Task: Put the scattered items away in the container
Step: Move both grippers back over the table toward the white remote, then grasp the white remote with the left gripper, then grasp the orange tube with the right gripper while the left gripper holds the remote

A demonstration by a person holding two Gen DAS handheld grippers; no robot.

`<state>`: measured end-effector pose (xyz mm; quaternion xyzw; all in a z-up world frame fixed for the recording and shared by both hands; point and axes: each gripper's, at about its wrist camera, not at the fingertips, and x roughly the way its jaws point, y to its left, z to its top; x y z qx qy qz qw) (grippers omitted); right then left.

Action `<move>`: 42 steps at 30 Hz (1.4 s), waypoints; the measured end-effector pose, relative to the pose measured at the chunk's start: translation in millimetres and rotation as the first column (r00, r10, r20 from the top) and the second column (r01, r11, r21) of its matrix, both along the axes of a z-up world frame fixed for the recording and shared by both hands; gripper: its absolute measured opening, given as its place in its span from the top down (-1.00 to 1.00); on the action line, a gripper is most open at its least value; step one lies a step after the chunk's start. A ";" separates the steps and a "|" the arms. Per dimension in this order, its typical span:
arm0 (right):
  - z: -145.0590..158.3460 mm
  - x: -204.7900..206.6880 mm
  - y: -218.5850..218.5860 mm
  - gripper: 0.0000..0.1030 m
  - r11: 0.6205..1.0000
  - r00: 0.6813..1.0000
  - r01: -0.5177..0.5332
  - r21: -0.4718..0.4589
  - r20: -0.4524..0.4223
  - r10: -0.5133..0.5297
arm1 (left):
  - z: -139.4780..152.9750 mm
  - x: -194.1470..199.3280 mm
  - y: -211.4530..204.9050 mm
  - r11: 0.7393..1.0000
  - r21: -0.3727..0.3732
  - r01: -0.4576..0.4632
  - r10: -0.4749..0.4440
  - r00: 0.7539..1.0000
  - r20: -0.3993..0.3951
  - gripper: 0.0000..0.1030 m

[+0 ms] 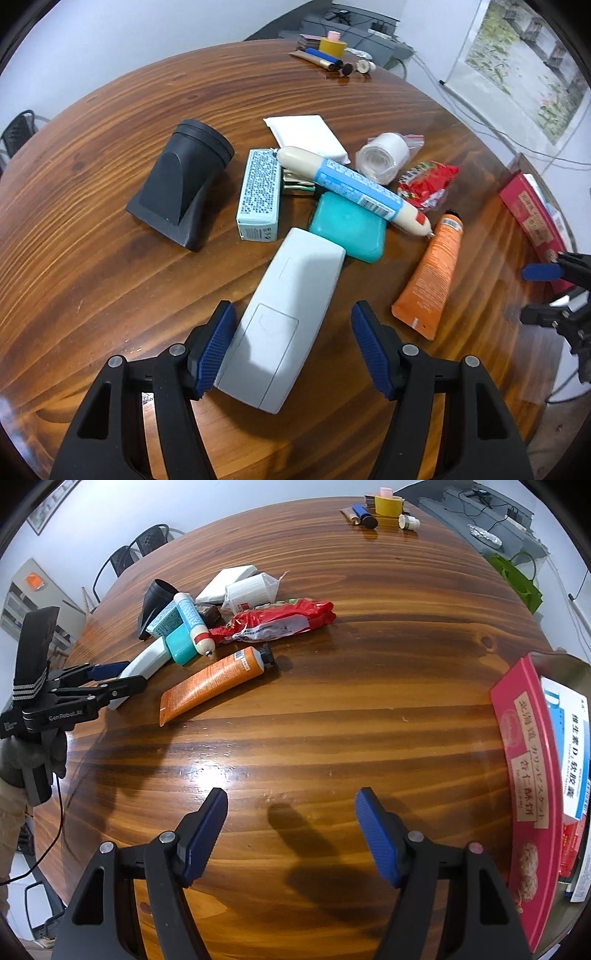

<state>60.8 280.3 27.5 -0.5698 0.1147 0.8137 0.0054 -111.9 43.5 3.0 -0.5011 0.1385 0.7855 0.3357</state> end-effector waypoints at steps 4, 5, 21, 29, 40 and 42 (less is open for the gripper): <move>1.0 -0.4 -1.0 -0.47 1.000 1.000 -0.001 0.001 -0.005 0.001 | -0.7 1.5 5.7 0.999 -0.039 -0.029 0.027 0.998 -0.048 -0.18; 1.2 -0.1 -0.4 -0.47 1.000 1.000 0.002 0.000 -0.006 -0.002 | -0.3 4.0 8.5 0.997 -0.071 -0.038 0.033 0.996 -0.082 0.03; 17.1 -57.9 -21.7 -0.47 0.993 0.984 -0.119 0.000 -0.136 0.118 | 16.0 26.2 -7.1 0.988 0.009 -0.156 0.156 0.987 -0.030 0.17; 7.3 -110.4 -40.9 -0.47 0.960 0.950 -0.278 -0.030 -0.158 0.270 | 14.7 37.4 -11.3 0.980 0.039 -0.195 0.195 0.981 0.017 0.17; -15.6 -74.8 -63.6 -0.50 0.887 0.889 -0.457 -0.065 -0.016 0.457 | 9.0 35.0 -26.5 0.967 0.060 -0.249 0.246 0.968 0.055 0.17; -15.5 -70.2 -65.5 -0.50 0.907 0.907 -0.421 0.014 -0.008 0.421 | 9.4 34.9 -26.0 0.965 0.062 -0.253 0.250 0.967 0.056 0.17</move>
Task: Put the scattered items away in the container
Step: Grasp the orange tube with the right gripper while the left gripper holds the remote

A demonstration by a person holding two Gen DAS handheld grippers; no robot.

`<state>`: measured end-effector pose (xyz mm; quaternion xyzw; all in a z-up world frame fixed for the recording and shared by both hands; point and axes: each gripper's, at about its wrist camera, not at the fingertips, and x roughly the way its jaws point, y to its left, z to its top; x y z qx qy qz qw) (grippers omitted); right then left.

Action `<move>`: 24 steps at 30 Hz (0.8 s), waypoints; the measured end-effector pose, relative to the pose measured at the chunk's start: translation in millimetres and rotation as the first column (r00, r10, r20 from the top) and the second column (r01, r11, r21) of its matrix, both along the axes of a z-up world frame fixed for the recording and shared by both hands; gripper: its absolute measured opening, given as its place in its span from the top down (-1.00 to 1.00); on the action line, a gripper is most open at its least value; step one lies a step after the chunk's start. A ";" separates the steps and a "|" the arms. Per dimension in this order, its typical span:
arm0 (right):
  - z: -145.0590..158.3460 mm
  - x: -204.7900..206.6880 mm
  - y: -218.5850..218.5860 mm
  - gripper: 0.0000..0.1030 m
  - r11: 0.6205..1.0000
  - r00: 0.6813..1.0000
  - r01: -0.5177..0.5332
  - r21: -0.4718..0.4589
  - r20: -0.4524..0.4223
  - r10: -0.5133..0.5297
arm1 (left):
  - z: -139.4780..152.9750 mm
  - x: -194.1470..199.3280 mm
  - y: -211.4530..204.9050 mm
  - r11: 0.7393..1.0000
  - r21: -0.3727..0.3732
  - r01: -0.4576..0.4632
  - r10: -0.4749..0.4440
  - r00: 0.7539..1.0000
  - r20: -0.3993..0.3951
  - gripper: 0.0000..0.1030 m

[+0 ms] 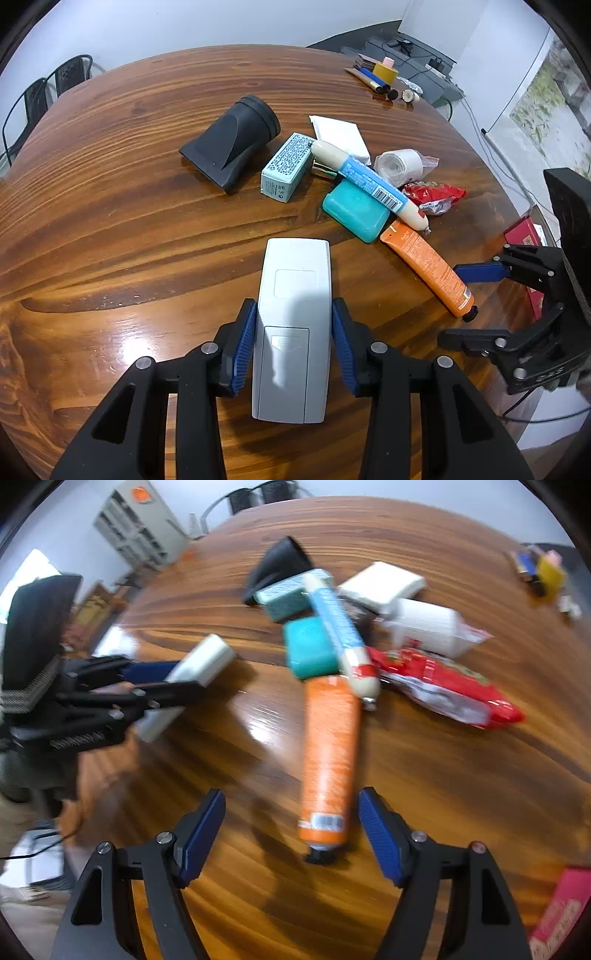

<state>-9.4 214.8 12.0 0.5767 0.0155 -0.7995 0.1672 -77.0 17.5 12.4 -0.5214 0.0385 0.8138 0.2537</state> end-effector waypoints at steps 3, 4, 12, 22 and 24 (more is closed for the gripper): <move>-0.1 -2.8 1.5 -0.38 0.995 0.996 0.086 0.054 -0.041 -0.084 | 2.2 3.2 3.1 1.000 0.005 0.007 -0.007 1.000 -0.003 0.17; 0.1 -3.7 1.5 -0.26 0.993 0.994 0.102 0.068 -0.050 -0.098 | 3.1 4.6 4.2 1.000 0.004 0.010 -0.010 1.000 -0.005 0.17; 2.3 3.8 -5.7 0.42 0.985 0.990 0.122 0.120 -0.080 -0.113 | 7.3 17.6 9.7 1.000 0.013 0.013 -0.013 1.000 -0.009 0.17; 5.7 27.7 14.0 0.43 0.985 0.987 0.157 -0.065 -0.001 -0.158 | 12.7 32.3 15.8 1.000 0.004 -0.007 0.007 1.000 -0.010 0.17; 9.4 34.7 20.3 0.43 0.981 0.986 0.166 -0.099 0.005 -0.167 | 15.4 36.7 20.2 1.000 0.003 -0.010 0.010 1.000 -0.012 0.17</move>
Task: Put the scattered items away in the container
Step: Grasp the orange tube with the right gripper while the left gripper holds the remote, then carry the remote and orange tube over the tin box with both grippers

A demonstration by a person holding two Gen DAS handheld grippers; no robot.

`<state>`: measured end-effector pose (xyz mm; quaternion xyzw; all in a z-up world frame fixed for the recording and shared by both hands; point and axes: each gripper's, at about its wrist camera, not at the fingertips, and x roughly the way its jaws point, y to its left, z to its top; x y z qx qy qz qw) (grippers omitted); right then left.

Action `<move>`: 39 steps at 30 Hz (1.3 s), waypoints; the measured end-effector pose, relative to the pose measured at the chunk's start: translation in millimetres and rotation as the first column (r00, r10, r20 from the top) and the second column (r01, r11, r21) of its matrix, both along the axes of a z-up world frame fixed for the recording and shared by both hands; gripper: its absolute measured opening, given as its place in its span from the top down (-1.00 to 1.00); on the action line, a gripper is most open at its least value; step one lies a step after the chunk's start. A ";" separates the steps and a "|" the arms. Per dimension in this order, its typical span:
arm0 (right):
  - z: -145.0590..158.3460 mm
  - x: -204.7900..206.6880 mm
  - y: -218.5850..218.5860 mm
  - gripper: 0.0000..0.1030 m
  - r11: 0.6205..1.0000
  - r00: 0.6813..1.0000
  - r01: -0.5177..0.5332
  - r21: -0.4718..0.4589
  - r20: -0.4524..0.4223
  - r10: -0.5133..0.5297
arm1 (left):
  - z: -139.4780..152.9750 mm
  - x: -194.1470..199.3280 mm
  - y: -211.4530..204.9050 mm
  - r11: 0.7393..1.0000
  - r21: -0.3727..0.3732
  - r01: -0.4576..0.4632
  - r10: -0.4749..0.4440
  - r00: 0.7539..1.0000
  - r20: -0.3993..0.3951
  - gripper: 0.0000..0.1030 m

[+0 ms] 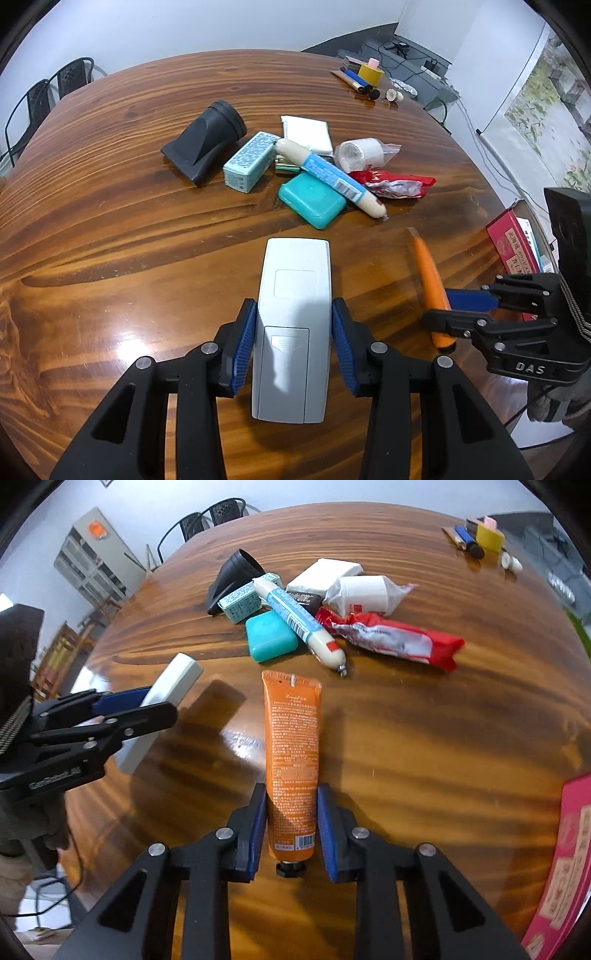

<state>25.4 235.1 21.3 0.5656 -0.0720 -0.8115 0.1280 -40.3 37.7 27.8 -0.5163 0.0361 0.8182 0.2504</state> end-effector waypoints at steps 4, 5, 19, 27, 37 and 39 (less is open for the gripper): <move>6.8 13.7 16.7 0.44 0.998 1.000 0.019 -0.065 0.002 -0.019 | 4.6 9.4 14.7 1.000 0.005 0.004 -0.004 1.000 -0.002 0.17; 7.9 16.7 21.0 0.44 0.997 1.000 0.023 -0.080 0.004 -0.023 | 6.1 12.1 19.5 1.000 0.005 0.004 -0.004 1.000 -0.004 0.17; 51.4 75.3 94.9 0.44 0.985 0.995 0.053 -0.166 -0.070 -0.065 | 39.8 57.7 98.0 0.999 0.011 0.044 -0.043 0.997 -0.059 0.17; 76.6 121.4 161.1 0.44 0.979 0.983 0.127 -0.161 -0.112 -0.146 | 50.8 84.4 159.3 0.993 0.013 0.116 -0.115 0.990 -0.085 0.17; 78.4 174.1 240.6 0.44 0.972 0.971 0.222 -0.083 -0.073 -0.228 | 60.7 117.5 223.6 0.981 0.033 0.190 -0.186 0.976 -0.109 0.17; 74.0 183.7 251.7 0.44 0.972 0.973 0.222 -0.071 -0.043 -0.226 | 62.0 122.6 232.9 0.979 0.041 0.199 -0.194 0.974 -0.113 0.17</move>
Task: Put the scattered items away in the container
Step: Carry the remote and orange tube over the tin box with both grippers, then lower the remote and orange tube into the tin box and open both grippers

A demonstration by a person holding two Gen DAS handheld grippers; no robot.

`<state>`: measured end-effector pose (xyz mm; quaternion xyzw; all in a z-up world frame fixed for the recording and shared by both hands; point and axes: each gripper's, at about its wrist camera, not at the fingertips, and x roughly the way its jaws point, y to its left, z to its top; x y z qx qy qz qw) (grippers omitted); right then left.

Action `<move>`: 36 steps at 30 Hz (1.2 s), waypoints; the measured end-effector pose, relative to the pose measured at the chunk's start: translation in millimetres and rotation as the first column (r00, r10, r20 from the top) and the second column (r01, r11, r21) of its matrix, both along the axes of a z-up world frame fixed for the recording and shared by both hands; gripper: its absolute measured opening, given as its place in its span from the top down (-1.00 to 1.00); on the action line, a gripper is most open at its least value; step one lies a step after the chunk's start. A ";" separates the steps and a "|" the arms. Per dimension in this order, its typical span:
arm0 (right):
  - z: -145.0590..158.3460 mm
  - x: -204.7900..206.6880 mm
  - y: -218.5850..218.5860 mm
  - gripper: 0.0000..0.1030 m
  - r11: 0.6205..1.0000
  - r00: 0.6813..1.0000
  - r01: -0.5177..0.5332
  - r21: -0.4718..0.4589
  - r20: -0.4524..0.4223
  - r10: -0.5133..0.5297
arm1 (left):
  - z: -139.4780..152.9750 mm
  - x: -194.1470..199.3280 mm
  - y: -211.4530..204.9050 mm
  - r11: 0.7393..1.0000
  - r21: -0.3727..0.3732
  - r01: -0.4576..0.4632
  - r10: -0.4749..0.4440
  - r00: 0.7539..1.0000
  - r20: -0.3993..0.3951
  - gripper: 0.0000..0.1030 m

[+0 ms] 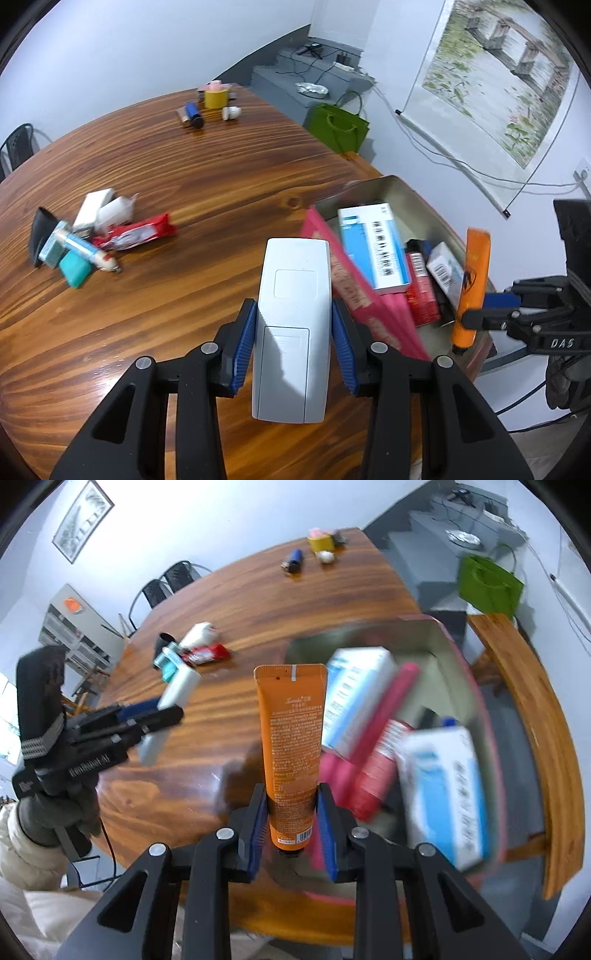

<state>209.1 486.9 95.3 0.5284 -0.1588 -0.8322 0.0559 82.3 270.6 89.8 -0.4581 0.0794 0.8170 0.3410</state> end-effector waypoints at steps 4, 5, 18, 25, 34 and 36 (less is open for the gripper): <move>-11.8 9.2 9.1 0.44 1.000 0.999 -0.020 0.006 0.045 0.019 | 1.8 7.7 14.9 1.000 0.018 0.011 -0.012 1.000 0.001 0.17; -14.4 9.7 10.4 0.44 1.000 0.999 -0.023 0.004 0.050 0.022 | 2.4 9.7 18.1 1.000 0.020 0.013 -0.013 1.000 -0.002 0.17; -36.6 -10.6 14.5 0.44 0.999 0.997 -0.043 0.025 0.070 0.041 | 9.8 26.2 26.0 1.000 0.020 0.000 0.000 1.000 -0.009 0.17; -38.4 -14.2 13.3 0.44 0.999 0.995 -0.045 -0.008 0.085 0.045 | 9.7 29.0 31.8 0.999 0.030 0.019 -0.019 1.000 0.003 0.17; -29.3 1.7 33.8 0.44 0.999 0.998 0.046 -0.027 0.054 -0.045 | 10.7 35.5 61.0 0.994 0.065 0.087 -0.089 0.996 0.030 0.17; -29.2 5.4 38.4 0.44 0.998 0.997 0.064 -0.029 0.053 -0.063 | 9.5 35.8 69.8 0.992 0.076 0.096 -0.099 0.994 0.042 0.17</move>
